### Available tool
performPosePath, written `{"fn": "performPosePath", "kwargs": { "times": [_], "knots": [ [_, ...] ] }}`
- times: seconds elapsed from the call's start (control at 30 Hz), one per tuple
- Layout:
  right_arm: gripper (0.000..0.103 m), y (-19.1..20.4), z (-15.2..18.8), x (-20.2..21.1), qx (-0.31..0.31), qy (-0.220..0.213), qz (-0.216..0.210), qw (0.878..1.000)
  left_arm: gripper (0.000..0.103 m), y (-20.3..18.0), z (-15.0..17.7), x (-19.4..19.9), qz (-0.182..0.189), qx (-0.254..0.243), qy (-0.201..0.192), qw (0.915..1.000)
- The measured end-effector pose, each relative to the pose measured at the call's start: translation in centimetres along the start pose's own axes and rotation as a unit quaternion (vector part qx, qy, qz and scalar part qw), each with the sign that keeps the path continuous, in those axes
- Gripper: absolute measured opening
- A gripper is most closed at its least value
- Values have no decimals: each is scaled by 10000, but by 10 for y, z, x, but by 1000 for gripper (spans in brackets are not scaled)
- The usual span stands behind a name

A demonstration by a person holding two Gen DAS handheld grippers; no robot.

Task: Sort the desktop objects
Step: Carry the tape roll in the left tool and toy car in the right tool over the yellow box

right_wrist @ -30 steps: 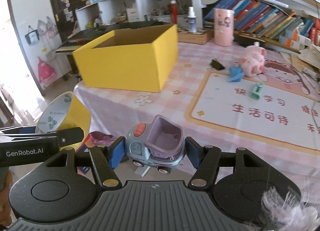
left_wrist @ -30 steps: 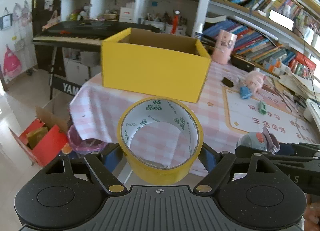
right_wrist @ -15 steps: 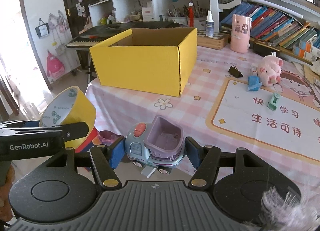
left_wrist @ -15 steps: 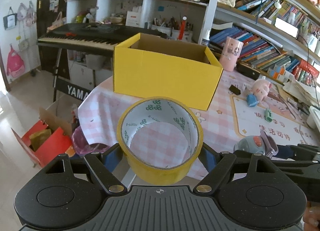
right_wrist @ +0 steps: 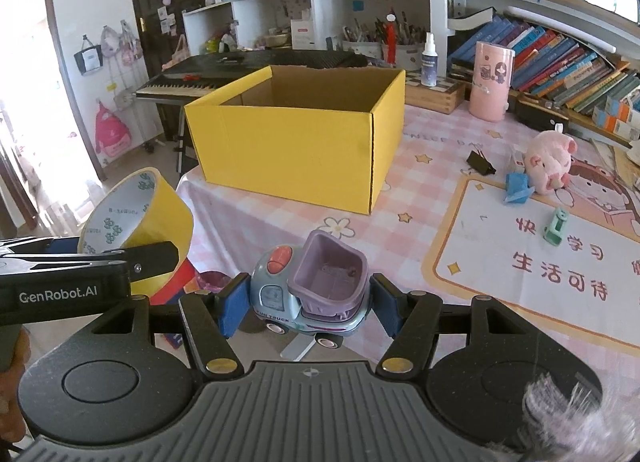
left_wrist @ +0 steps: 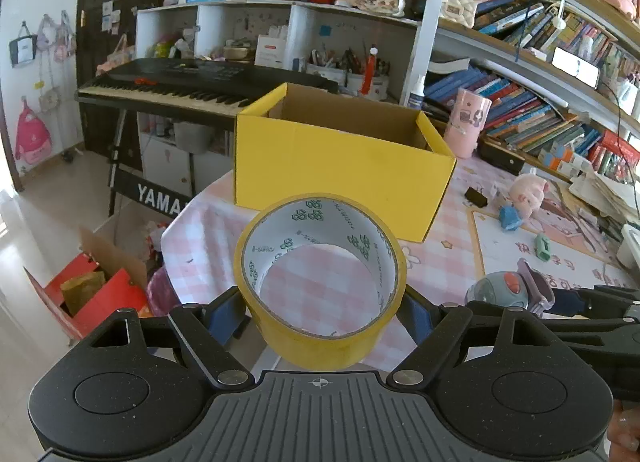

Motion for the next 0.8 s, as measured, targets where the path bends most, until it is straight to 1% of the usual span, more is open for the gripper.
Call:
{"fn": "performPosePath", "kwargs": {
  "times": [0.23,0.43,0.57,0.8],
  "knots": [
    [62,4,-7,-7,92,-13,-55,9999,83,3,-5,-3,-81,22,-37,10000],
    [62,2,-22,-15,132,-220,-80,9996,83,7,-25,-6,-156,66,-304,9994],
    [62,-2,-45,-21,139,-470,-91,9988,83,9,-47,-9,-201,59,-572,9981],
    [62,-16,-98,-34,148,-931,-155,9954,83,4,-91,-28,-207,28,-983,9949]
  ]
}}
Point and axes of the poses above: each gripper's, at about its wrist camera, not at the fingertips, and x roughly against the way its jaws point, y to its left, z to its underside, the point moved 3 cm from there along -x, roughly the way its jaws point, and after that the axes turned 8 degrees about z, right-handed, at the moved point
